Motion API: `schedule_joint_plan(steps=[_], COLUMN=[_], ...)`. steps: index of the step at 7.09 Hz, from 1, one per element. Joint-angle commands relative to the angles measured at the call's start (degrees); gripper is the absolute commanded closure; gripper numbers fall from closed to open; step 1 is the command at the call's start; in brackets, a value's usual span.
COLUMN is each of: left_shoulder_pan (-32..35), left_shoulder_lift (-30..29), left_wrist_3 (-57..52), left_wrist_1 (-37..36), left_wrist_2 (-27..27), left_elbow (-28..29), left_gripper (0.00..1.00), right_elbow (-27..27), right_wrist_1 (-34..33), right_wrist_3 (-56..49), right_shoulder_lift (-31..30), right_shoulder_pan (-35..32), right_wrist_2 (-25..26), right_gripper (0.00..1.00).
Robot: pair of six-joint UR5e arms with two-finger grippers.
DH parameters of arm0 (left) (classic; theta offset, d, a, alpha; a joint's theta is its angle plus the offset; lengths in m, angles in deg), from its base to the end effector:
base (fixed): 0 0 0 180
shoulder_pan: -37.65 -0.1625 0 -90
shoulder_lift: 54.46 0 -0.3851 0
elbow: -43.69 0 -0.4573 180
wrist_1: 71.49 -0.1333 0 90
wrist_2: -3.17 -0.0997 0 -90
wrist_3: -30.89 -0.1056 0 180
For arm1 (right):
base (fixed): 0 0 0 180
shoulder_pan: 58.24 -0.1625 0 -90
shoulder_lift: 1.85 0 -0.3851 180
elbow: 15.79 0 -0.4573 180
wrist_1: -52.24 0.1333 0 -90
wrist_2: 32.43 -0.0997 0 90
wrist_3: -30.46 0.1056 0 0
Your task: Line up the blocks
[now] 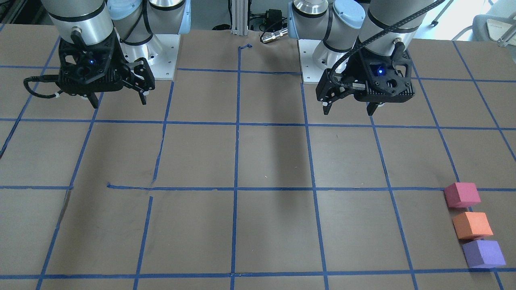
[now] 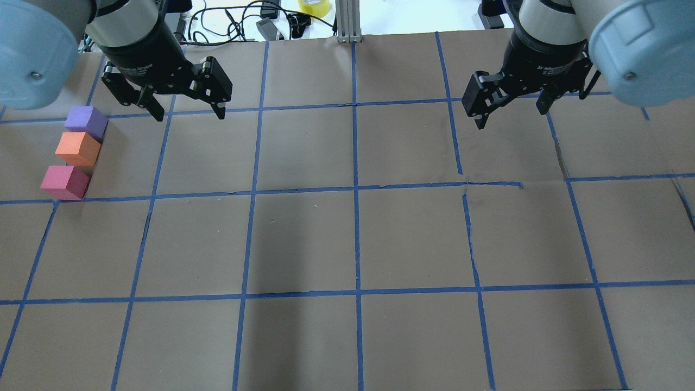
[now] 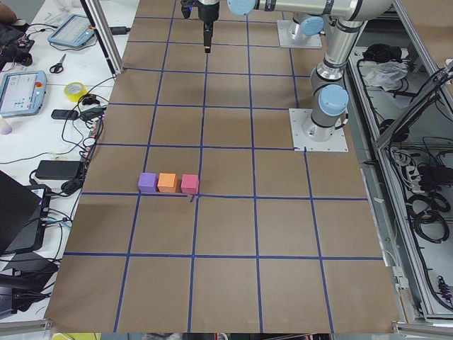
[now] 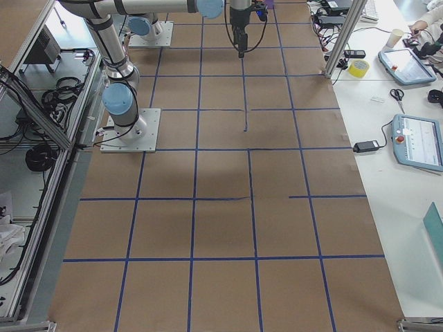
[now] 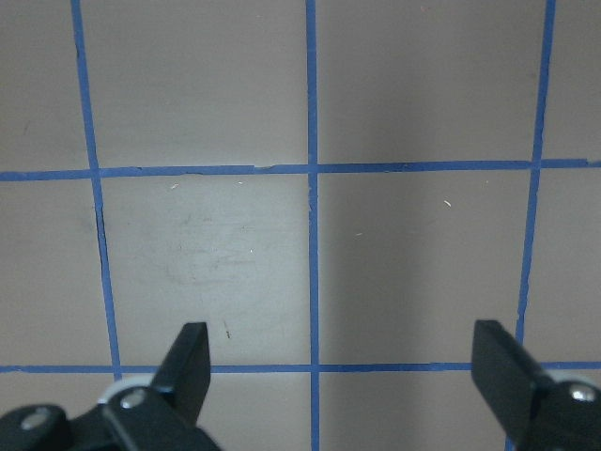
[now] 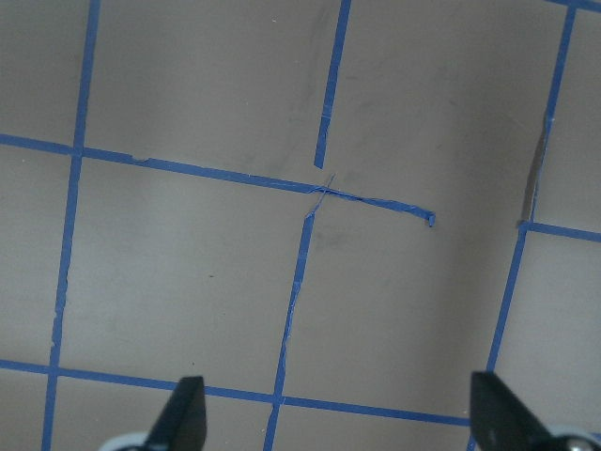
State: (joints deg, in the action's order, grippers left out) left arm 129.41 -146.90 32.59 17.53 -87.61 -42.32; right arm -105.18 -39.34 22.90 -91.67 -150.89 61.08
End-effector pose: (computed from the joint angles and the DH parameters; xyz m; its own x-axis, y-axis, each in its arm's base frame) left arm -0.1495 -0.5735 0.4585 -0.9999 0.0005 -0.0123 0.0010 0.9990 -0.0445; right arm 0.1527 -0.5554 0.4492 -0.9824 -0.1750 0.0653 -0.1770 0.9838 -0.0267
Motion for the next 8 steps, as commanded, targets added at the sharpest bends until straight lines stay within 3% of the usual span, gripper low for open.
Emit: schedule_joint_plan(steps=[1, 8], left_shoulder_pan=[0.08, -2.20], left_shoulder_lift=[-0.11, 0.15], left_wrist_3=[0.67, 0.41], left_wrist_1=[-0.43, -1.05], left_wrist_2=[0.34, 0.51], left_elbow=[-0.04, 0.22], left_gripper=[0.00, 0.00], right_elbow=[0.00, 0.00], right_wrist_1=[0.09, 0.00], right_wrist_3=[0.00, 0.00], right_shoulder_lift=[-0.09, 0.00], right_shoulder_pan=[0.01, 0.01], right_wrist_2=[0.00, 0.09], right_gripper=[0.00, 0.00])
